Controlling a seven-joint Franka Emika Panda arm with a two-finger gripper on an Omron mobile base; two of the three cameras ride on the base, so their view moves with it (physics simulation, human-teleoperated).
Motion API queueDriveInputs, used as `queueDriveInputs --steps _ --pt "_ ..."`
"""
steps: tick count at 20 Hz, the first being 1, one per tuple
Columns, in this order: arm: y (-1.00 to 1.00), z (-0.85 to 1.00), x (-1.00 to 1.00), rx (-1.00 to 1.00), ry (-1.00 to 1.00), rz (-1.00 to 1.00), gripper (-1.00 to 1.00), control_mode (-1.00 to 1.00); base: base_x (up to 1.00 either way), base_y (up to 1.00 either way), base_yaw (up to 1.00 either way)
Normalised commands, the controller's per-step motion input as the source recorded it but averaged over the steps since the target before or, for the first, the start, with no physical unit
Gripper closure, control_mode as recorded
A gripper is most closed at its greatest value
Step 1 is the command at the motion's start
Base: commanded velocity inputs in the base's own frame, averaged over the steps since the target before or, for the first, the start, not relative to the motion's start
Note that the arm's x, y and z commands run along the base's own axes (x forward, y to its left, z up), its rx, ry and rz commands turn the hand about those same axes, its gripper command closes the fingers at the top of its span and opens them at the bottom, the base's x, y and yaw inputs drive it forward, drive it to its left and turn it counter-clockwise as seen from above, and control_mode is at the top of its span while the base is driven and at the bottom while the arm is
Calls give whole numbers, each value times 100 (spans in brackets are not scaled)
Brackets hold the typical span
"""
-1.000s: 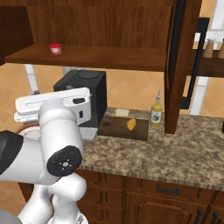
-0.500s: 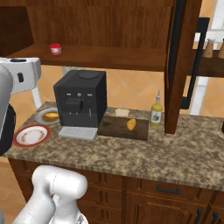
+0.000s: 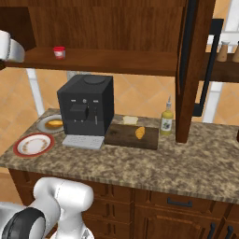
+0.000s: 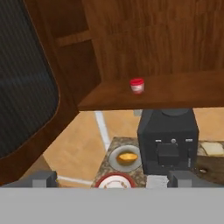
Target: From the different types of pastries on the counter, select a croissant and place it on the cutting board. Then retrieve a jar of jam from the cabinet and place it alongside the croissant on the cutting board.
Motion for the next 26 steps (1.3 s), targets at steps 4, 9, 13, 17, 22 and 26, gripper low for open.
queueDriveInputs --steps 4,9,13,17,22,26 --pt "-10 -47 44 -15 1 -7 -100 -100 0 0 0" --pt "-12 -75 20 -18 -7 0 -100 -100 0 0 0" --pt "0 -15 69 -1 -1 -5 -100 -100 0 0 0" --pt "0 0 87 0 0 -7 -100 -100 0 0 0" --pt "3 -21 9 0 -3 -1 -100 -100 0 0 0" --pt "0 4 -12 4 -13 0 -100 -100 0 0 0"
